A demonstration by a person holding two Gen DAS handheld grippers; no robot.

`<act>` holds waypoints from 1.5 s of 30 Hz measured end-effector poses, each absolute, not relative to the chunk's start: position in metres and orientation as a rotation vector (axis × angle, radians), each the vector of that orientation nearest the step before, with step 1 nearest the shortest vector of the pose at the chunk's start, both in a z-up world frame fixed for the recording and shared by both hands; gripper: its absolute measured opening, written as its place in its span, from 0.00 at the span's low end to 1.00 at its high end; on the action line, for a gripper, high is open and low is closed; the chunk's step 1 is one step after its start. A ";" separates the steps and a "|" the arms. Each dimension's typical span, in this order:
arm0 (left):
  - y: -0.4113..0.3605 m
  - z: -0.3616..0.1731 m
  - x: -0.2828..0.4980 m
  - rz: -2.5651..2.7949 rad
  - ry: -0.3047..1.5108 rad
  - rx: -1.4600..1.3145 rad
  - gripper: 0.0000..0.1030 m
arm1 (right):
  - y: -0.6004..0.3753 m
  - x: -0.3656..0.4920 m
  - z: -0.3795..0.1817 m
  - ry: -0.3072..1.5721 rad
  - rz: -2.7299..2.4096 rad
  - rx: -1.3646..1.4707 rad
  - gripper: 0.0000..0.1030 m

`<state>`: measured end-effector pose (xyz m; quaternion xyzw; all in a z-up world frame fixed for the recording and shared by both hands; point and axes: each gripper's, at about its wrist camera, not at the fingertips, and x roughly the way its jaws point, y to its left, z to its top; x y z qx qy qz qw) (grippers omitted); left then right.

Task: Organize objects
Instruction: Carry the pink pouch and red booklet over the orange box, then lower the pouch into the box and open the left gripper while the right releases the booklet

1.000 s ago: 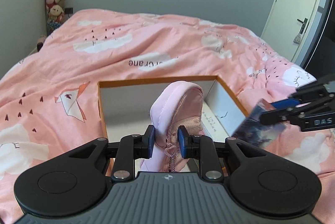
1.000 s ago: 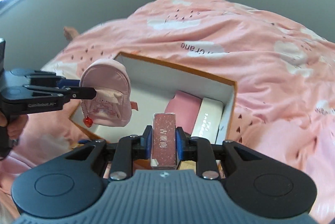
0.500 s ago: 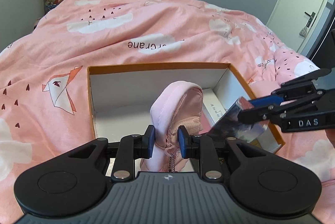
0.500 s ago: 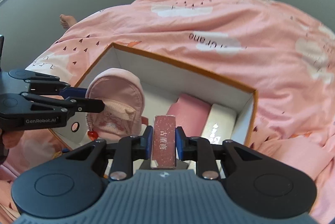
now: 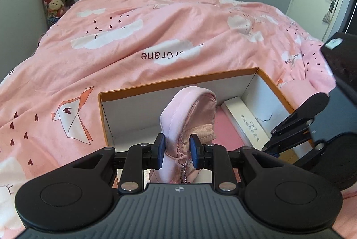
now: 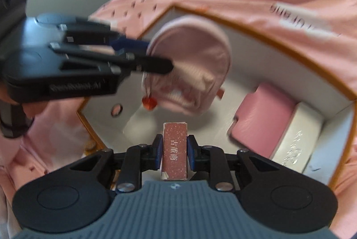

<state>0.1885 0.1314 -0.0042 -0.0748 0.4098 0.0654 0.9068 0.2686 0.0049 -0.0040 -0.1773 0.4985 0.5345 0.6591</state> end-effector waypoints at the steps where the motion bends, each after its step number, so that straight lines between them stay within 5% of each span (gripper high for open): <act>1: 0.132 -0.005 0.190 0.136 0.849 -0.156 0.26 | 0.006 0.270 -0.009 1.139 1.202 -0.411 0.23; 18: 0.130 -0.011 0.225 0.115 0.835 -0.225 0.26 | -0.011 0.284 -0.011 0.988 1.012 -0.449 0.32; 31: 0.151 -0.059 0.277 -0.023 1.003 -0.610 0.26 | -0.047 0.308 -0.012 1.014 0.877 -0.341 0.33; 38: 0.154 -0.072 0.287 0.050 1.031 -0.609 0.33 | -0.043 0.312 -0.029 1.047 0.869 -0.317 0.33; 41: 0.152 -0.072 0.286 0.060 1.026 -0.580 0.51 | -0.042 0.315 -0.034 1.056 0.857 -0.292 0.33; 45: 0.150 -0.065 0.278 0.059 1.011 -0.557 0.53 | -0.041 0.319 -0.041 1.055 0.832 -0.276 0.28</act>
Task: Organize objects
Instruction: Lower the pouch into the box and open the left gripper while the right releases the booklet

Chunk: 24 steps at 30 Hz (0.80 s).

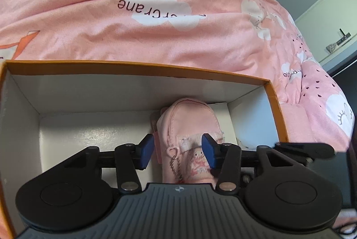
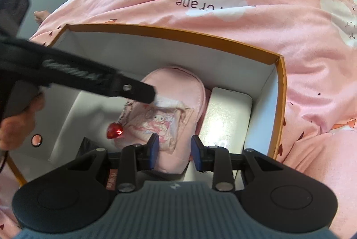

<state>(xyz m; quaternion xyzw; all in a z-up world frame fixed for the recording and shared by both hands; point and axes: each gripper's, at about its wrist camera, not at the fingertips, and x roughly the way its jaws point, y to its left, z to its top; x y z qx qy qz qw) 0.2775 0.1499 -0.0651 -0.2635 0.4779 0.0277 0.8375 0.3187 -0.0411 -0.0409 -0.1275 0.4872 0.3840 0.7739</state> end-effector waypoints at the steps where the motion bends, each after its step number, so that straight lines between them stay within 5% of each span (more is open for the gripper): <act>1: 0.150 -0.063 0.274 0.055 1.007 -0.552 0.53 | -0.041 0.320 -0.042 1.057 0.825 -0.268 0.24; 18: 0.123 -0.054 0.230 -0.146 1.146 -0.151 0.53 | -0.057 0.295 -0.017 1.002 0.789 -0.216 0.24; 24: 0.122 -0.061 0.237 -0.243 1.175 -0.125 0.53 | -0.046 0.274 -0.021 1.145 0.874 -0.268 0.25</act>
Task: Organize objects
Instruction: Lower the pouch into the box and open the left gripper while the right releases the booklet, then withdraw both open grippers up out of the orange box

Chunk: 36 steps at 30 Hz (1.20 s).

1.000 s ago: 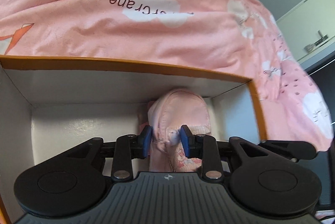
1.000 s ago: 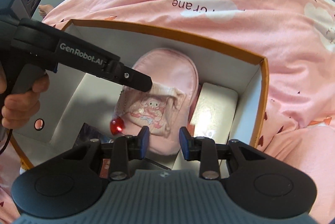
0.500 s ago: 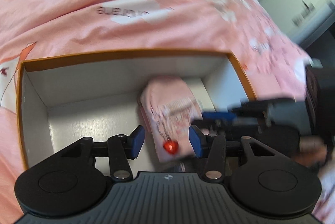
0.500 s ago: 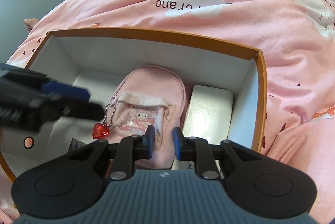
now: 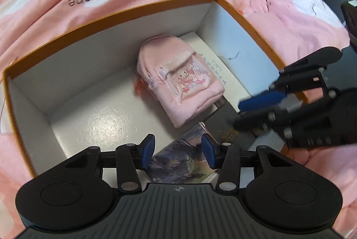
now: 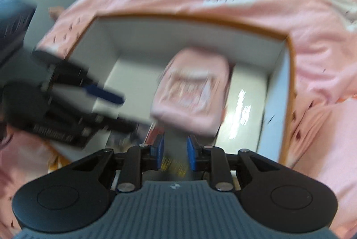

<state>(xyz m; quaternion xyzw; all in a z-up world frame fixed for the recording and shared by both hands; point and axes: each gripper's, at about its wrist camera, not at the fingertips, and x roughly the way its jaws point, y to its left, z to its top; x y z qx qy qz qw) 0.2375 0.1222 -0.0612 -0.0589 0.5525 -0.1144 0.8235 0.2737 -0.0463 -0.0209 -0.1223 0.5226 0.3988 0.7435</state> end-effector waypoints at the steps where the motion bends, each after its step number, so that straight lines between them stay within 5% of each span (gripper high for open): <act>1: 0.122 -0.063 0.239 -0.250 1.184 -0.125 0.53 | -0.043 0.271 -0.022 1.164 0.890 -0.291 0.25; 12: 0.133 -0.082 0.254 -0.279 1.263 -0.286 0.56 | -0.020 0.276 -0.055 1.448 0.941 -0.233 0.25; 36: 0.130 -0.092 0.244 -0.196 1.385 -0.206 0.47 | 0.002 0.263 -0.056 1.369 0.966 -0.269 0.22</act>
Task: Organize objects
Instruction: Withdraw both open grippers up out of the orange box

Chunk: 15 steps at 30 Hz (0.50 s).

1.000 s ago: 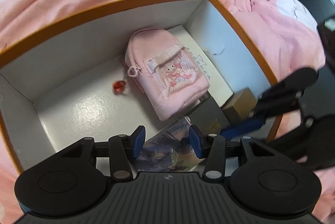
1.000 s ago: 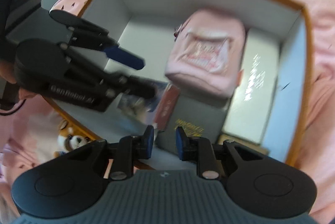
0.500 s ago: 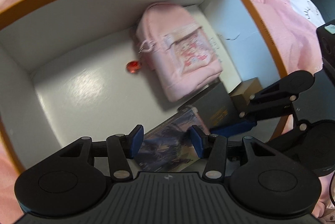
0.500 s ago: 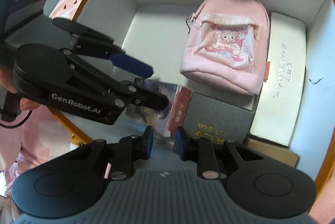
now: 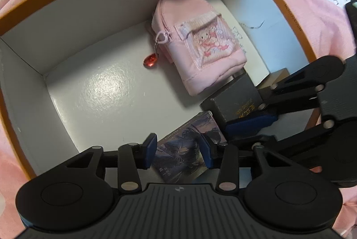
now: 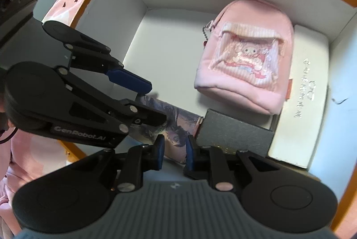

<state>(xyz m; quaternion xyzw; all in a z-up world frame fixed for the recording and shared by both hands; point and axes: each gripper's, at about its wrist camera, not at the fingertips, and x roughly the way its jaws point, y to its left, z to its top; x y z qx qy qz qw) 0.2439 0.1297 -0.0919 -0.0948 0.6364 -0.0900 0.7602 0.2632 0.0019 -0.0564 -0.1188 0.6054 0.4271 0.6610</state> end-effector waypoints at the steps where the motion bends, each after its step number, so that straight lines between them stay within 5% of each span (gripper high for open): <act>1: 0.128 -0.095 0.245 -0.200 1.401 -0.217 0.47 | 0.000 0.262 -0.054 1.360 0.962 -0.270 0.23; 8: 0.126 -0.098 0.241 -0.147 1.374 -0.246 0.49 | -0.016 0.259 -0.046 1.310 0.928 -0.263 0.24; 15: 0.124 -0.060 0.210 -0.052 1.133 -0.280 0.49 | -0.027 0.247 -0.032 1.247 0.885 -0.260 0.25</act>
